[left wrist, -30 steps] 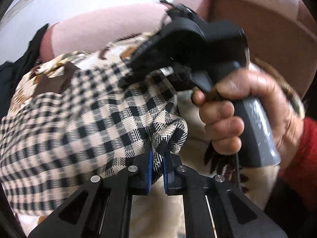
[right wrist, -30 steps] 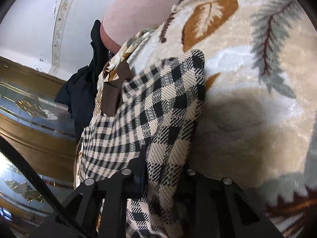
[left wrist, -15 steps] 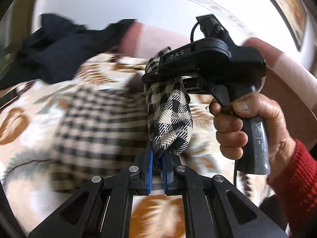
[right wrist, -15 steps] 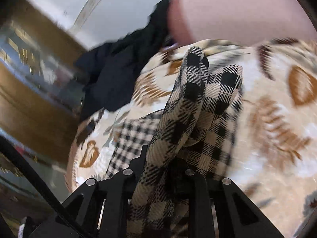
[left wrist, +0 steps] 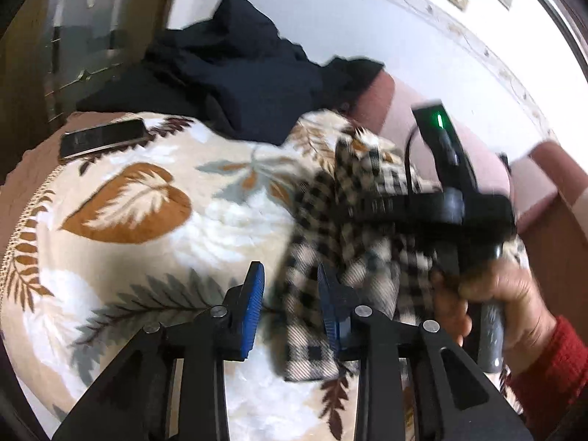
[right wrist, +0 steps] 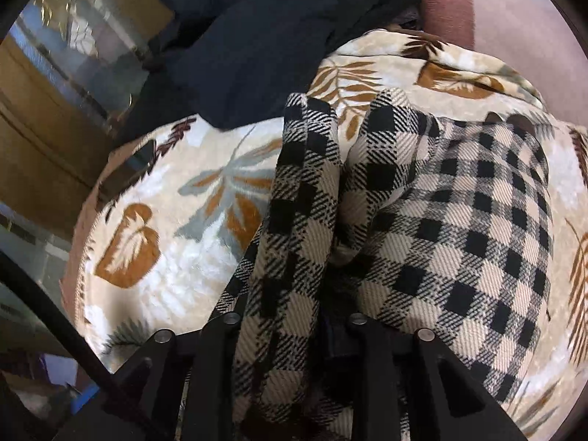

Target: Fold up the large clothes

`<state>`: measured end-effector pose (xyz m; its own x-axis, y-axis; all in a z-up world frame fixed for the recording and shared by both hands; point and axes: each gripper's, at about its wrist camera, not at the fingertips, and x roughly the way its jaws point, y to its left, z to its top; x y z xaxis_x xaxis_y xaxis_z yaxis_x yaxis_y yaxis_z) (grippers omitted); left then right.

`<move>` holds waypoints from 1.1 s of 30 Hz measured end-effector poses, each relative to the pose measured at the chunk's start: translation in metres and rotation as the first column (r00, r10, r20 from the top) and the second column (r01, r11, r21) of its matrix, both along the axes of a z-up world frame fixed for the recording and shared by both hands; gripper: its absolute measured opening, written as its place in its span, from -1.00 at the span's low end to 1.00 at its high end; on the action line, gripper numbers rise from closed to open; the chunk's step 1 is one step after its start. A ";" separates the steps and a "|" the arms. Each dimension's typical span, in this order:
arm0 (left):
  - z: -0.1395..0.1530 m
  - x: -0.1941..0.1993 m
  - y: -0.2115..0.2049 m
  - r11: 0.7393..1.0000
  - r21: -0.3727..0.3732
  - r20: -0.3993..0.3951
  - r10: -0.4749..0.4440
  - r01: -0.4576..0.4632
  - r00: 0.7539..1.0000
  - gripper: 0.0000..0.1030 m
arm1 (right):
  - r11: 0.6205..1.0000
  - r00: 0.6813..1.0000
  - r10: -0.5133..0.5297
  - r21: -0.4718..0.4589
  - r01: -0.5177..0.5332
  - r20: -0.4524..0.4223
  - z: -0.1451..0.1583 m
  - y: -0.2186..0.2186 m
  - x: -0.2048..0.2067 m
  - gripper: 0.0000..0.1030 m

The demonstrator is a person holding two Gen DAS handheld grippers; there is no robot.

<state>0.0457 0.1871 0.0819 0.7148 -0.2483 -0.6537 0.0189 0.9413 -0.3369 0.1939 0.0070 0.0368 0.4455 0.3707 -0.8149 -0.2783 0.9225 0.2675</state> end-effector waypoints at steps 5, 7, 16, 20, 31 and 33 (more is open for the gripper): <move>0.001 -0.003 0.026 0.992 -0.103 -0.024 0.075 -0.078 0.997 -0.37 | 0.999 0.999 0.039 0.033 -0.039 -0.011 0.003 0.011 0.004 -0.06; -0.004 -0.001 0.029 0.988 -0.135 -0.048 0.073 -0.079 0.996 -0.37 | 0.996 0.999 0.035 0.085 -0.033 -0.021 0.005 0.012 0.007 0.02; -0.009 0.011 0.011 0.978 -0.210 -0.007 0.021 -0.022 1.000 0.16 | 0.957 0.999 0.037 0.287 -0.047 0.039 0.044 -0.025 -0.030 0.11; -0.027 0.028 -0.013 0.988 -0.154 -0.073 -0.018 0.007 0.997 0.16 | 0.972 0.997 -0.067 0.227 0.054 0.046 0.039 -0.080 -0.066 0.11; -0.039 0.024 -0.067 0.980 -0.104 -0.143 -0.183 0.169 0.973 -0.75 | 0.904 0.944 -0.296 0.278 0.326 -0.145 -0.056 -0.181 -0.143 0.10; -0.035 0.017 -0.069 0.966 -0.160 -0.111 -0.224 0.205 0.968 -0.75 | 0.885 0.938 -0.283 0.324 0.335 -0.198 -0.065 -0.182 -0.136 -0.88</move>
<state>0.0628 0.1176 0.0472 0.5479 -0.4860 -0.6809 0.1627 0.8603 -0.4832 0.0577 -0.1748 -0.0284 0.4740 0.5037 -0.7222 0.0703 0.7960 0.6013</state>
